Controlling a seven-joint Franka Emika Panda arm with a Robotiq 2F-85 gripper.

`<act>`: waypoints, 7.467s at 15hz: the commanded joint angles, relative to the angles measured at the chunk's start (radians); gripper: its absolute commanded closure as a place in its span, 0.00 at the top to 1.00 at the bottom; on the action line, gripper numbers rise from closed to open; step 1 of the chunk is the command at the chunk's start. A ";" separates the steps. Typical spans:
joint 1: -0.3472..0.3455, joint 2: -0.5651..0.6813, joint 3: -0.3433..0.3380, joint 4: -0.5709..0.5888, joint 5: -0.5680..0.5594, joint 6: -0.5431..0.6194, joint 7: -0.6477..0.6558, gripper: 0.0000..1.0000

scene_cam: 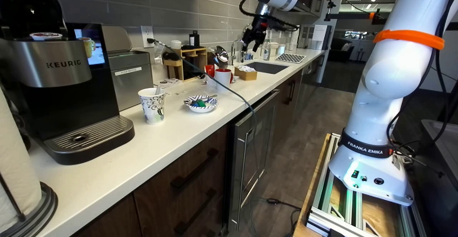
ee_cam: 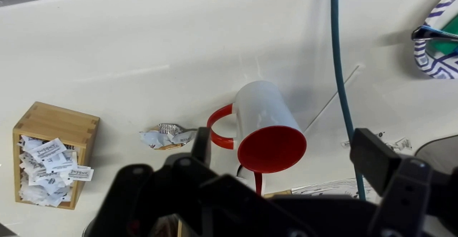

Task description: Move the sauce packet to the blue and white bowl

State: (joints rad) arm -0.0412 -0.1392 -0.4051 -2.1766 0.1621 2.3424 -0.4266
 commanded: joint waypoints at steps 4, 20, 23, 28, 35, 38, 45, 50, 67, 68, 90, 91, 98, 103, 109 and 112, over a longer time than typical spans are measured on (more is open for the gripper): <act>-0.056 0.061 0.066 0.037 0.045 0.042 -0.004 1.00; -0.437 0.766 0.308 0.789 0.170 -0.134 -0.196 1.00; -0.440 0.831 0.330 0.871 0.175 -0.153 -0.138 1.00; -0.389 0.922 0.274 0.957 0.042 -0.134 0.089 1.00; -0.378 0.998 0.276 1.037 -0.037 -0.223 0.213 0.70; -0.374 1.016 0.276 1.067 -0.042 -0.252 0.238 0.46; -0.369 1.016 0.268 1.091 -0.041 -0.282 0.254 0.00; -0.363 1.013 0.263 1.081 -0.044 -0.277 0.256 0.01; -0.558 0.427 0.447 0.677 0.425 -0.242 -0.211 0.01; -0.560 0.386 0.461 0.628 0.459 -0.263 -0.252 0.01; -0.154 0.081 0.317 0.234 0.462 -0.518 -0.532 0.01; -0.150 0.121 0.308 0.293 0.485 -0.506 -0.517 0.02; -0.100 0.069 0.334 0.199 0.416 -0.429 -0.502 0.01; -0.026 0.014 0.374 0.051 0.275 -0.358 -0.419 0.01; 0.052 0.024 0.427 -0.080 0.216 -0.219 -0.248 0.01; 0.073 0.053 0.446 -0.099 0.156 -0.168 -0.133 0.01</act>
State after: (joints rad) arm 0.0107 -0.0939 0.0312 -2.2438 0.3829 2.1196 -0.6709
